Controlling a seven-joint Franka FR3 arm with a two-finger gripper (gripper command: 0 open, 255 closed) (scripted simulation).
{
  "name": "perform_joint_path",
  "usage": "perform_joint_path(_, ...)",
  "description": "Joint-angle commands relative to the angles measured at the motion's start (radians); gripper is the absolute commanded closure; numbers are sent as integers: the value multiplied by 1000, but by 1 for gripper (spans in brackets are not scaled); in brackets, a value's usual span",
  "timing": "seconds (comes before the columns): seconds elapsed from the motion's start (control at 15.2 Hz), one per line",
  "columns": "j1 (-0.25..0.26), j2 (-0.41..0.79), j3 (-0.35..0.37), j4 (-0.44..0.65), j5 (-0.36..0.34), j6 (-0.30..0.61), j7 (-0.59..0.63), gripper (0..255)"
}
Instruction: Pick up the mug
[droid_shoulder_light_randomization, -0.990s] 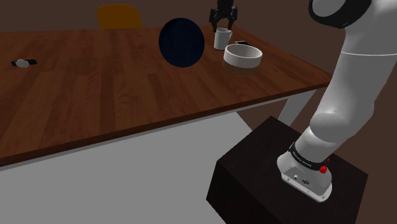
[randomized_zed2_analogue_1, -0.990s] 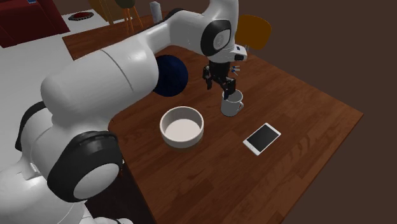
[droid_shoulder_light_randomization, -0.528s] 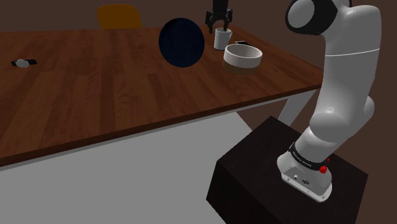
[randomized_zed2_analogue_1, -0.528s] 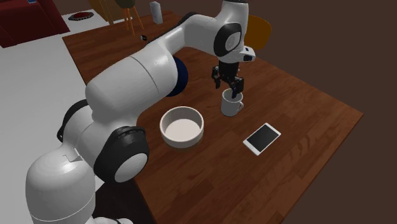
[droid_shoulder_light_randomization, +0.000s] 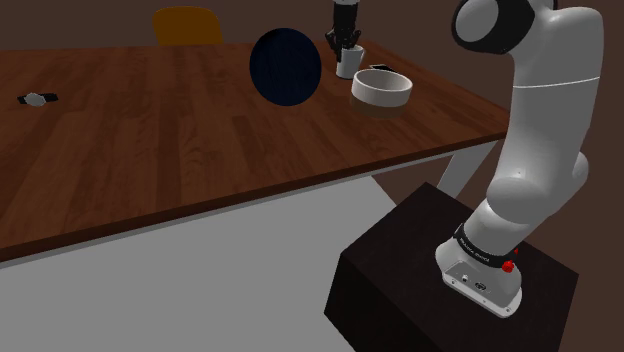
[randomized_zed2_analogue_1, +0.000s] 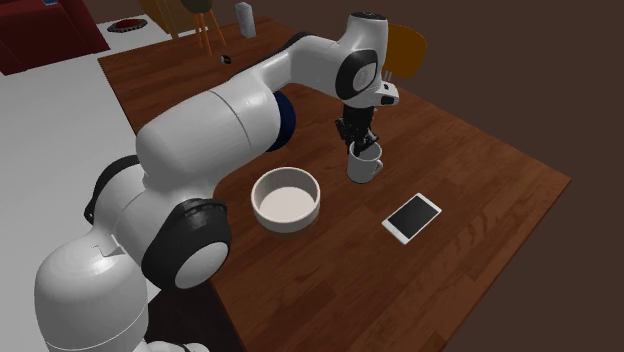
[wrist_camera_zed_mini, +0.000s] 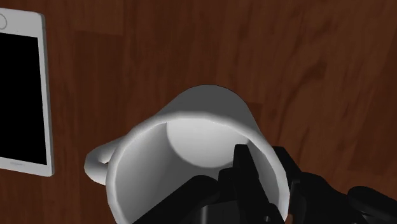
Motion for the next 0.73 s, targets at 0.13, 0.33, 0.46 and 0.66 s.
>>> perform_joint_path(0.13, 0, 0, 0, -1, 0, 1, 0, 255)
perform_joint_path(0.33, 0, 0, 0, 0, 0, 0, 0, 255)
perform_joint_path(0.46, 1, 1, 0, 14, 0, -13, 1, 255)
perform_joint_path(0.66, 1, 16, 0, 79, 0, -63, -2, 255)
